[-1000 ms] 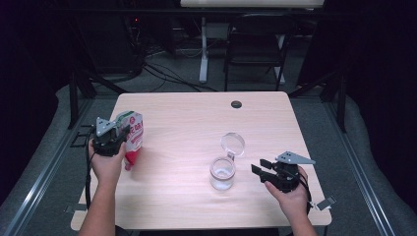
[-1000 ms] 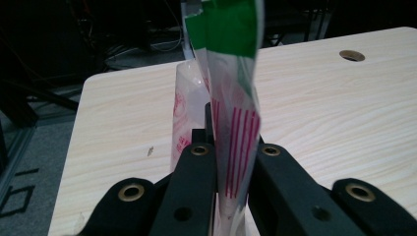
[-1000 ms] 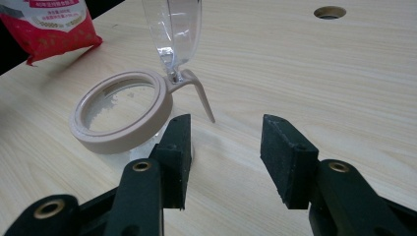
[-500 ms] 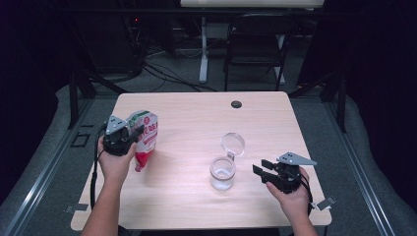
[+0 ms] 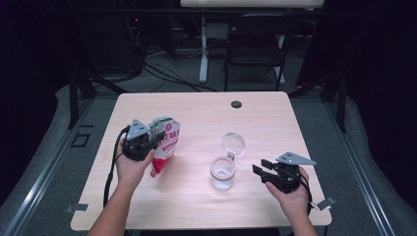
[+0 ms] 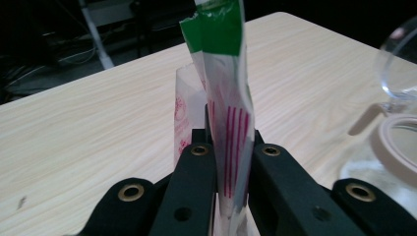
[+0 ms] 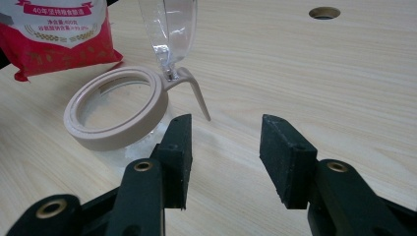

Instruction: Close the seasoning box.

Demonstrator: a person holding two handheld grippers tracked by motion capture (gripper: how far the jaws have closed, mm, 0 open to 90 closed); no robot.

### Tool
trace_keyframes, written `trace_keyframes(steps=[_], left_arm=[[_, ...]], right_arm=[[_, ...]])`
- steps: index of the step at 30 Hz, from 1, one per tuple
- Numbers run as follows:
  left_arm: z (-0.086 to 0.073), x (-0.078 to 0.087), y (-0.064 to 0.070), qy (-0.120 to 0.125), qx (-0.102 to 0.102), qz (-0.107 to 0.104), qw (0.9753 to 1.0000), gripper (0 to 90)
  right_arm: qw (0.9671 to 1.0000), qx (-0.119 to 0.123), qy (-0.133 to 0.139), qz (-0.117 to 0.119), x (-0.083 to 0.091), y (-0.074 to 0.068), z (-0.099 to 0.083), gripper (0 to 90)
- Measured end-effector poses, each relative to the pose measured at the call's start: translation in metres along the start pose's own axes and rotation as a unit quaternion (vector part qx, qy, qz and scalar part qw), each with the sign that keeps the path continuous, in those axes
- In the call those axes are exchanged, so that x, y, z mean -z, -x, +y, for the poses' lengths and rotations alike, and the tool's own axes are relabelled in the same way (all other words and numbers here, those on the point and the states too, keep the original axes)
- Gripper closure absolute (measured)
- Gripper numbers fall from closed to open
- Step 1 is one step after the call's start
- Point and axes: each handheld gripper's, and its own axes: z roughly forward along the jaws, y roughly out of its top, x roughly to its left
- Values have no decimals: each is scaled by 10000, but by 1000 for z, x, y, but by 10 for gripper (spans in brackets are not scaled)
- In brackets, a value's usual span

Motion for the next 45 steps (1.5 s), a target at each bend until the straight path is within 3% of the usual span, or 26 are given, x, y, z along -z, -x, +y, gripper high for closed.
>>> trace_keyframes(steps=[12,24,31,36,40,45], left_arm=[[2,-6,32,-1,-279,-492,9984,900],[-2,-9,54,-98,-682,-751,9948,900],[-4,-8,60,-263,-620,-894,9937,900],[-10,-2,63,-463,-822,-961,9909,900],[-23,2,62,-391,-635,-1059,9916,900],[-36,5,61,-333,-545,-1125,9916,900]], right_arm=[[10000,49,-30,-19,0,0,0,558],[9998,189,32,53,1,-6,5,631],[9992,361,19,159,7,-13,15,681],[9978,547,63,356,16,-23,27,712],[9958,768,69,491,18,-33,34,752],[9920,935,188,830,16,-48,44,776]])
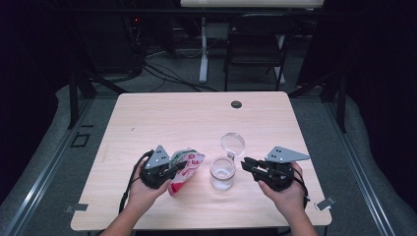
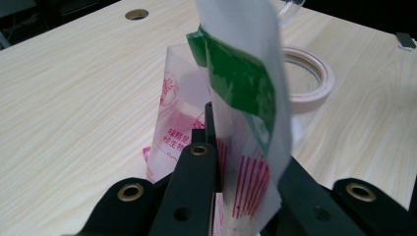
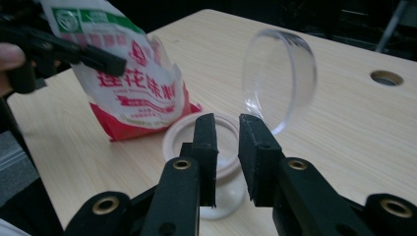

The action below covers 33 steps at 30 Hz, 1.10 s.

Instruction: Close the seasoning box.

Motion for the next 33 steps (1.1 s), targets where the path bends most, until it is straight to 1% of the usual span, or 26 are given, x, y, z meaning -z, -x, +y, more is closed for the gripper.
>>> trace_keyframes(steps=[1,2,3,5,8,11,16,18,22,24,27,30,33], left_arm=[[-2,1,0,53,40,-25,10000,900],[-3,1,0,80,83,-38,9999,900],[-5,1,-1,110,132,-61,9998,900],[-7,1,-1,174,220,-84,9996,899],[-9,2,-1,237,340,-94,9991,898],[-11,2,-1,274,383,-92,9988,896],[-12,0,2,282,384,-106,9988,891],[-11,-2,3,261,389,-124,9988,886],[-11,-3,4,244,390,-140,9988,887],[-11,-4,5,247,401,-154,9988,885],[-11,-6,6,238,355,-171,9989,885],[-11,-8,8,232,360,-198,9989,885],[-11,-9,10,189,314,-202,9991,882]], right_arm=[[10000,24,-8,39,-1,-1,2,777],[9999,21,43,104,-4,-4,4,777],[9999,64,3,147,-6,-5,6,779],[9995,95,-62,286,-15,-8,9,785],[9985,218,-200,461,-29,-12,13,789],[9973,342,-321,573,-44,-16,15,782],[9953,457,-425,744,-64,-21,17,775],[9944,453,-423,857,-70,-22,19,777],[9932,586,-448,902,-82,-27,25,768],[9929,617,-456,905,-87,-29,26,761],[9926,612,-455,949,-91,-30,26,745],[9915,680,-508,982,-94,-32,26,733],[9908,744,-552,981,-98,-35,25,732]])
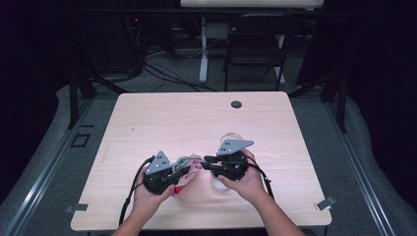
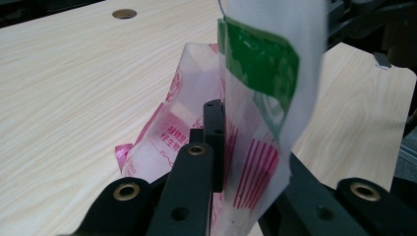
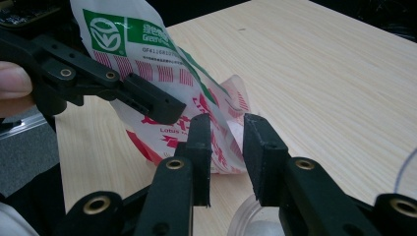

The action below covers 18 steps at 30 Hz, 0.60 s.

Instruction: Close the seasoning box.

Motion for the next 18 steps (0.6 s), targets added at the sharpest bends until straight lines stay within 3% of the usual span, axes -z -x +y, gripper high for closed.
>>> trace_keyframes(steps=[8,18], left_arm=[[0,-2,2,5,-18,-11,10000,882],[-3,-1,2,27,10,25,10000,858]], right_arm=[[9999,60,-131,35,-9,1,0,741],[9994,140,-312,107,-18,-1,-1,814]])
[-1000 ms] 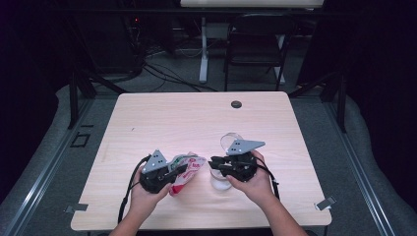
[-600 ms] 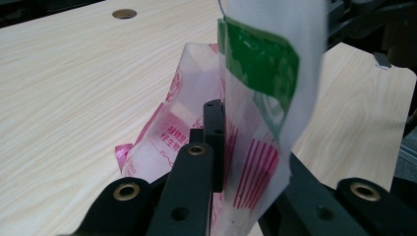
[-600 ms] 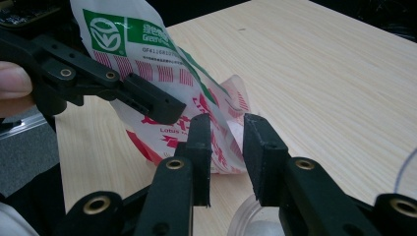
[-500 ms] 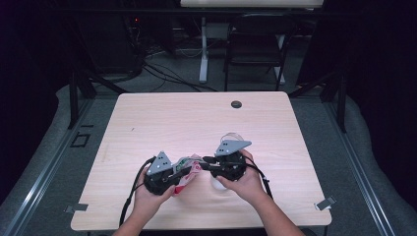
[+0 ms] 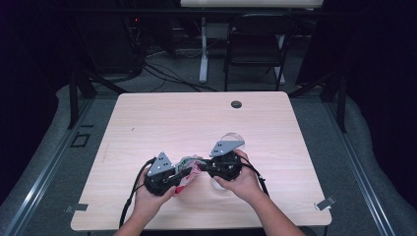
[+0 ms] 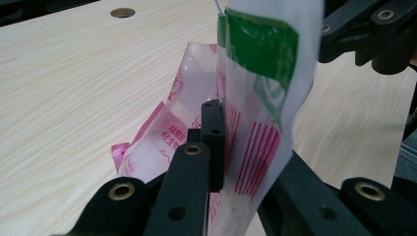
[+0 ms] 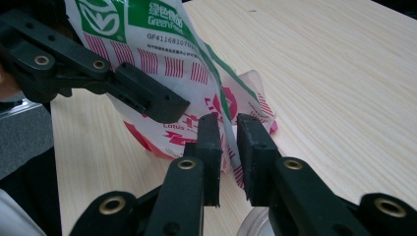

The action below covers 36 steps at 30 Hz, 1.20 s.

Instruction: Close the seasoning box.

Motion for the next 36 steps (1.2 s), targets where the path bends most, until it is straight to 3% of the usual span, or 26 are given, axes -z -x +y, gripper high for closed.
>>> trace_keyframes(steps=[5,11,15,18,21,26,36], left_arm=[[-1,0,1,34,-8,13,10000,846],[-4,2,2,57,-2,99,9999,793],[-7,4,1,113,51,121,9998,719],[-11,5,-1,183,83,249,9995,590],[-16,7,-3,219,134,298,9992,517],[-27,4,-2,17,-24,503,9987,451],[-42,-6,-2,-188,-10,656,9977,444]], right_arm=[[10000,12,-92,-1,-1,0,-1,881],[9999,-3,-104,23,-1,0,0,900],[9999,0,-91,60,-1,0,0,900],[9999,-9,-73,78,-1,-1,1,900],[9999,-5,-68,92,-1,-2,2,900],[9999,10,-63,116,-1,-3,4,900],[9999,9,-15,169,-3,-4,7,900]])
